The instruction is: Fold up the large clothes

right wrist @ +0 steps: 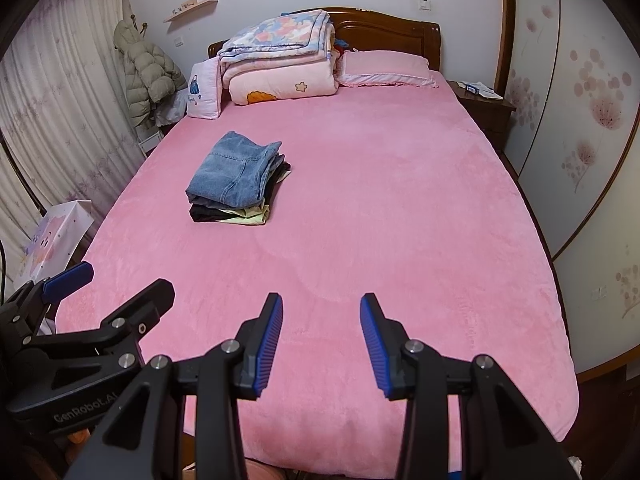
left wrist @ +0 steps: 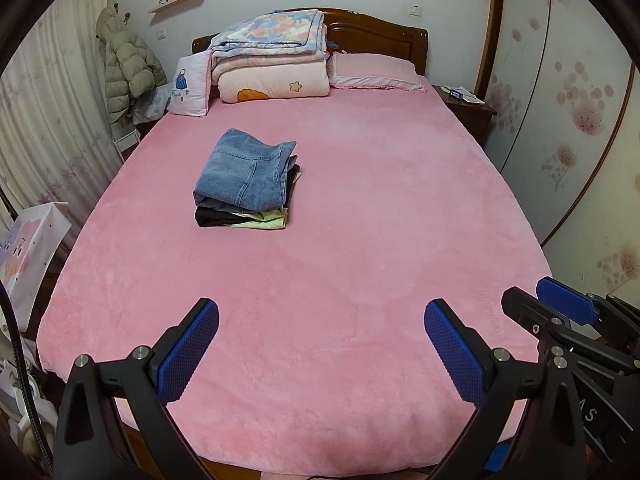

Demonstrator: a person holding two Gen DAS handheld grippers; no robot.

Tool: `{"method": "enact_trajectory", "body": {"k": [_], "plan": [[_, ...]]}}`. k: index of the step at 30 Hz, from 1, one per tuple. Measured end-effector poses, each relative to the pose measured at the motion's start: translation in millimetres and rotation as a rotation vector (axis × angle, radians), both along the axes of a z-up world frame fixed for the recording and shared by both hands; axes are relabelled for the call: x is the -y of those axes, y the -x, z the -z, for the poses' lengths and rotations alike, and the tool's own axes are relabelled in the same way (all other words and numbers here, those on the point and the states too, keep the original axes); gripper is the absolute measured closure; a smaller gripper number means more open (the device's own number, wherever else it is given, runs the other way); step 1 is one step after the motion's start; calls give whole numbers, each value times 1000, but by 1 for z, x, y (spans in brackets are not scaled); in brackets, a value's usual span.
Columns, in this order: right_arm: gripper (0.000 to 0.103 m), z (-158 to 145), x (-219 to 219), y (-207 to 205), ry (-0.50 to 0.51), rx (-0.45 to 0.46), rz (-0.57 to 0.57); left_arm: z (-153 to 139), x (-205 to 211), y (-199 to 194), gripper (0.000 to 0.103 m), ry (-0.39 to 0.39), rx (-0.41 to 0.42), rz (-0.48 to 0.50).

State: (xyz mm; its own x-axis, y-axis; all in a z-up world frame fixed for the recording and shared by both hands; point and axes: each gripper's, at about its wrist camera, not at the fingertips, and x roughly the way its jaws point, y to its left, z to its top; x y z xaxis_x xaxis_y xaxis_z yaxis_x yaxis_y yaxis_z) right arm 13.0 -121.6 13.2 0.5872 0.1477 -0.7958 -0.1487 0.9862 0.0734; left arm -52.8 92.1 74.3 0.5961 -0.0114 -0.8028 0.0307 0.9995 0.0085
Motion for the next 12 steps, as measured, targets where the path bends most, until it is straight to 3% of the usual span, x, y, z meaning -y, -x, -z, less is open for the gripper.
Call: {"method": "enact_trajectory", "body": {"k": [12], "plan": [[62, 13, -6, -4, 3, -16, 3, 5, 3, -5, 1, -10, -16, -8]]}}
